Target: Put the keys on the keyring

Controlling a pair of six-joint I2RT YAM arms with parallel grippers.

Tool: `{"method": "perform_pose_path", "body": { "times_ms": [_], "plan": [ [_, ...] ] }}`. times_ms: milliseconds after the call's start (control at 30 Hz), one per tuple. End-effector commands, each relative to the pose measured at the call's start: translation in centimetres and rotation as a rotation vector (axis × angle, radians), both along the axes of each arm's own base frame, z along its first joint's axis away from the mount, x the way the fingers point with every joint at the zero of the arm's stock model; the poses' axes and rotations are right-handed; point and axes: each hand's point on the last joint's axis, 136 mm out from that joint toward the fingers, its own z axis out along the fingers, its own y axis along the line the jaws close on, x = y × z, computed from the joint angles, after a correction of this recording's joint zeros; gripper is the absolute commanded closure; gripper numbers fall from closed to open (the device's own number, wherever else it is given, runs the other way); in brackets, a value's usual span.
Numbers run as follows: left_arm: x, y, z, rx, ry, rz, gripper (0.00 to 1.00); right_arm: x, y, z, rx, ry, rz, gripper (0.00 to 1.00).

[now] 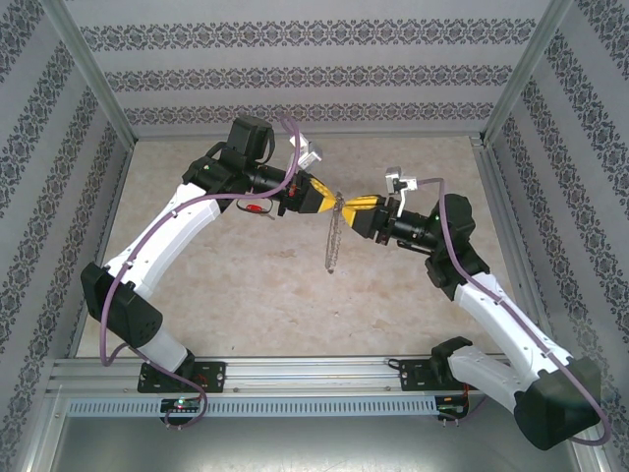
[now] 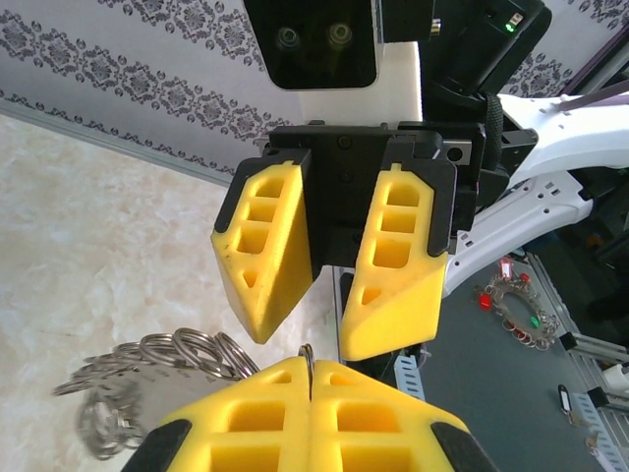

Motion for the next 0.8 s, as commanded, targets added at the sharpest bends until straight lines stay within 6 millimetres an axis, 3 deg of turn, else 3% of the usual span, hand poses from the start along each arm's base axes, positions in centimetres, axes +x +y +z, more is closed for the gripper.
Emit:
{"method": "perform_pose_path", "body": {
  "times_ms": [0,200,433,667,767],
  "plan": [
    [-0.6,0.1,1.4,-0.04,-0.032,-0.048,1.0,-0.1,0.3,2.4,0.031,-0.086,0.004,0.66],
    [-0.8,0.0,1.5,-0.049,-0.021,-0.063,1.0,0.3,0.8,2.7,0.037,-0.088,0.013,0.69],
    [-0.7,-0.2,1.1,-0.05,-0.007,-0.07,1.0,-0.1,1.2,2.9,0.038,-0.095,0.044,0.8],
    [-0.5,-0.3,1.2,-0.056,-0.007,-0.069,1.0,-0.5,1.6,2.7,0.032,-0.093,0.07,1.0],
    [-0.4,-0.4,1.4,-0.061,-0.008,-0.069,1.0,-0.6,1.6,2.5,0.029,-0.095,0.074,1.0]
  ]
}}
